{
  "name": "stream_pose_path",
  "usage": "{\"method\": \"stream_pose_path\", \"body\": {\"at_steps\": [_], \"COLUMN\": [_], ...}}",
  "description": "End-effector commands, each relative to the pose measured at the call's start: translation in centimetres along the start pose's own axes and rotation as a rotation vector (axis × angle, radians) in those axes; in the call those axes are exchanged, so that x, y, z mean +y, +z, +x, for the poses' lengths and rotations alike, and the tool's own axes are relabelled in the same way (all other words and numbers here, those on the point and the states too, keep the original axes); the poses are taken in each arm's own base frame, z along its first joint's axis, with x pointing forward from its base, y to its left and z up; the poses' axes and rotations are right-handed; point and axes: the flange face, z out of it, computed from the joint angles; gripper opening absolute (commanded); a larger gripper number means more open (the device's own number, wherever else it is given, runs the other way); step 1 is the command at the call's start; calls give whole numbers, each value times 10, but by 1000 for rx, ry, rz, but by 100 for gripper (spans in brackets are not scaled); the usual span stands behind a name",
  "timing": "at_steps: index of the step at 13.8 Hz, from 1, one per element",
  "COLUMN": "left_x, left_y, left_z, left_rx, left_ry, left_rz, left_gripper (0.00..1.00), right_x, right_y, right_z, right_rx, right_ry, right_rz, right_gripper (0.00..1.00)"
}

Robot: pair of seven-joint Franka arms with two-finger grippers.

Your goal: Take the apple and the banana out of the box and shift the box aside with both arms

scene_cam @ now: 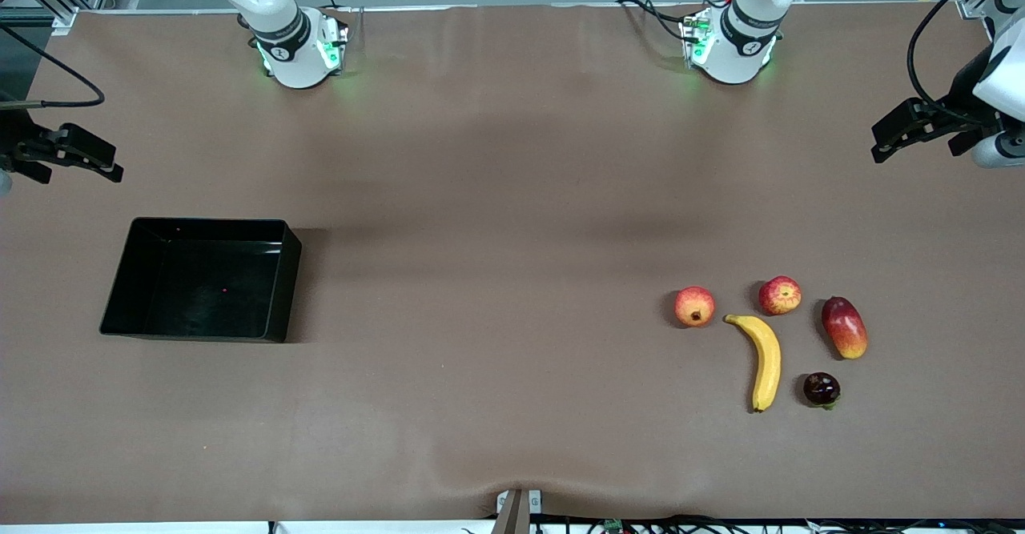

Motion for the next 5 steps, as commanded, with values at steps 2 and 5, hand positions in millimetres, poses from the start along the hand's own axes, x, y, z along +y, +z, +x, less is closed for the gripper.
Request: {"method": "stream_pose_path", "body": {"at_steps": [2, 5], "left_x": [-2, 0], "left_y": [-3, -3], "left_z": [2, 2], "left_rx": [2, -2], "left_ry": [18, 18], "left_rz": [-25, -40], "left_gripper": [100, 100], "right_x": [-2, -3], "right_y": [-8, -6], "right_z": [-6, -5], "right_rx": [10, 7], "right_ry": [10, 7], "right_rz": [-18, -18], "right_gripper": [100, 100]}}
